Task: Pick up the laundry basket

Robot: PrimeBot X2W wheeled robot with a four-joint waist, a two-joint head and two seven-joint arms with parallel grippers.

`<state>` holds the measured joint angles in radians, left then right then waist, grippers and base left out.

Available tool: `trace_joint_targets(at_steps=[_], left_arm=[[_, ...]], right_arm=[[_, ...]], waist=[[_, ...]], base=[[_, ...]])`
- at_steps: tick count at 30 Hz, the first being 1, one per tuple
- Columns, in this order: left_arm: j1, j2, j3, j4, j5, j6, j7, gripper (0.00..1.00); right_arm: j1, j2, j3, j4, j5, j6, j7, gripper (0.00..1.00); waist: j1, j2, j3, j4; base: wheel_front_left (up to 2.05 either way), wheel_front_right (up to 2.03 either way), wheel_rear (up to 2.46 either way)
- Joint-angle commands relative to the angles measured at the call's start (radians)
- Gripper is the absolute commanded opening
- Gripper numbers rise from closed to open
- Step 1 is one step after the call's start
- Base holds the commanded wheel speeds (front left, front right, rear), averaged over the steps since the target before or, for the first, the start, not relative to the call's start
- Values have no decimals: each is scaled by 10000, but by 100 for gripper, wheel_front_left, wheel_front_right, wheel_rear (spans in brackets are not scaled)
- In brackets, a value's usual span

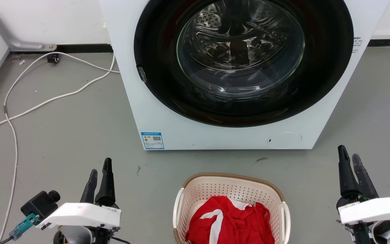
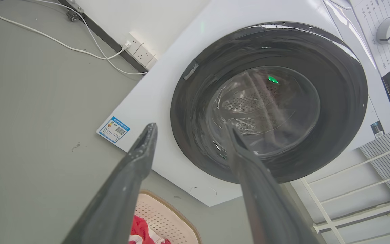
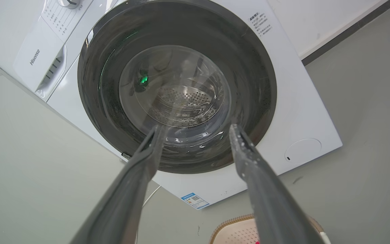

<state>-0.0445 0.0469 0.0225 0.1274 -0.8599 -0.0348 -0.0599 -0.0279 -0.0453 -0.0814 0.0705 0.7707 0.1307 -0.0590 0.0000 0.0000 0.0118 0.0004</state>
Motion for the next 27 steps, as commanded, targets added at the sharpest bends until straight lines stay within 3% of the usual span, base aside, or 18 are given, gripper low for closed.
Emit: trace_joint_targets(at_steps=[1, 13, 27], left_arm=[[-6, 56, -67, -220, 449, 52, -123, 100], [161, 257, -586, -416, 2394, 524, -564, 100], [326, 309, -727, -754, 3680, 566, -929, 100]], right_arm=[[25, -36, 20, -285, -458, 1, -134, 100], [280, -44, -96, -567, -2583, 1, -577, 100], [482, -51, -35, -977, -4096, 1, -934, 100]], waist=[[0, 0, -4, 1], [0, 0, -27, 10], [0, 0, 26, 33]], base=[[0, 0, 0], [0, 0, 0], [0, 0, 0]])
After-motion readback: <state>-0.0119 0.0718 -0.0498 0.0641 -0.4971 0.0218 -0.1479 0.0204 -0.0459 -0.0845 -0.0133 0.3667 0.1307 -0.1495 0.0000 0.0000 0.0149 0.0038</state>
